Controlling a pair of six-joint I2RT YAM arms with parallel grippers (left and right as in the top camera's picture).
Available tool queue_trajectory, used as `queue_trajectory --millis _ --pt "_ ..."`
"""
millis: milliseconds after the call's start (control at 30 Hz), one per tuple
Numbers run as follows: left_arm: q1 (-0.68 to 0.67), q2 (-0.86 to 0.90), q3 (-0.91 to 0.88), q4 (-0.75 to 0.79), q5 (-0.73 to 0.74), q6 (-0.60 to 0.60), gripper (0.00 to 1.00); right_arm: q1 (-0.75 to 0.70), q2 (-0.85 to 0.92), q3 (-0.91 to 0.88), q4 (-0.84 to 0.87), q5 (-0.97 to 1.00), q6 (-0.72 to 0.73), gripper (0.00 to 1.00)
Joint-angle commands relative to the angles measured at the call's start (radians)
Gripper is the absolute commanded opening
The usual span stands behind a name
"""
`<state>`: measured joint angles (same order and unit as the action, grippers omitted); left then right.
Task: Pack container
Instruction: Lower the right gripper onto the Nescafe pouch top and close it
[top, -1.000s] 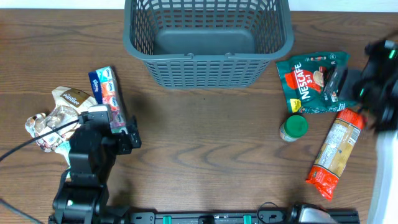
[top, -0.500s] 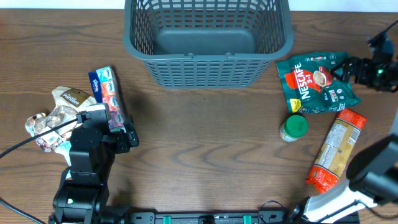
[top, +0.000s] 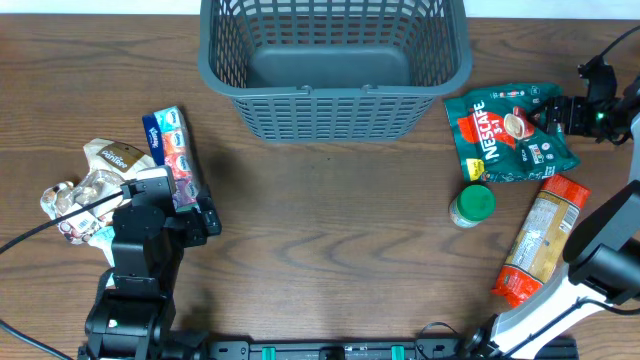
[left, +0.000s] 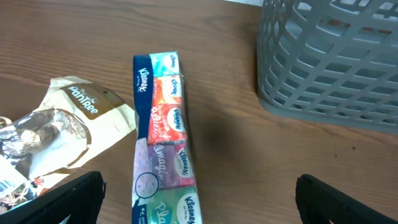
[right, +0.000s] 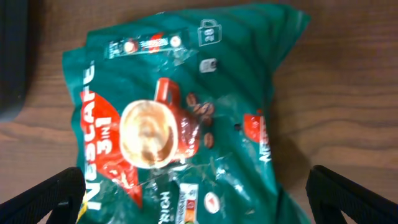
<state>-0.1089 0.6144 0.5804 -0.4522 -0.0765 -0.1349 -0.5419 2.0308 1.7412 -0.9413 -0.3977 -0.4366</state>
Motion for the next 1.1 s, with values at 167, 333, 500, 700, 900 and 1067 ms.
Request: queue_trajectory --millis 167,333,500,700,900,1067 --pt "-0.005 -0.003 0.027 -0.003 -0.016 -0.009 0.99 -0.021 0.12 0.018 0.014 -0.018 -0.037 0.99" --pt "-0.005 -0.003 0.027 -0.003 -0.023 -0.009 0.99 -0.021 0.183 0.018 0.018 -0.026 -0.044 0.99" --pt "-0.005 -0.003 0.027 -0.003 -0.023 -0.009 0.99 -0.02 0.231 0.018 0.018 -0.044 -0.044 0.99" --pt "-0.005 -0.003 0.027 -0.003 -0.022 -0.009 0.99 -0.01 0.294 0.018 0.006 -0.078 -0.043 0.52" --pt "-0.005 -0.003 0.027 -0.003 -0.022 -0.009 0.99 0.011 0.311 0.016 0.004 -0.082 -0.043 0.11" --pt "-0.005 -0.003 0.027 -0.003 -0.022 -0.009 0.99 0.03 0.307 0.017 -0.002 -0.089 -0.018 0.01"
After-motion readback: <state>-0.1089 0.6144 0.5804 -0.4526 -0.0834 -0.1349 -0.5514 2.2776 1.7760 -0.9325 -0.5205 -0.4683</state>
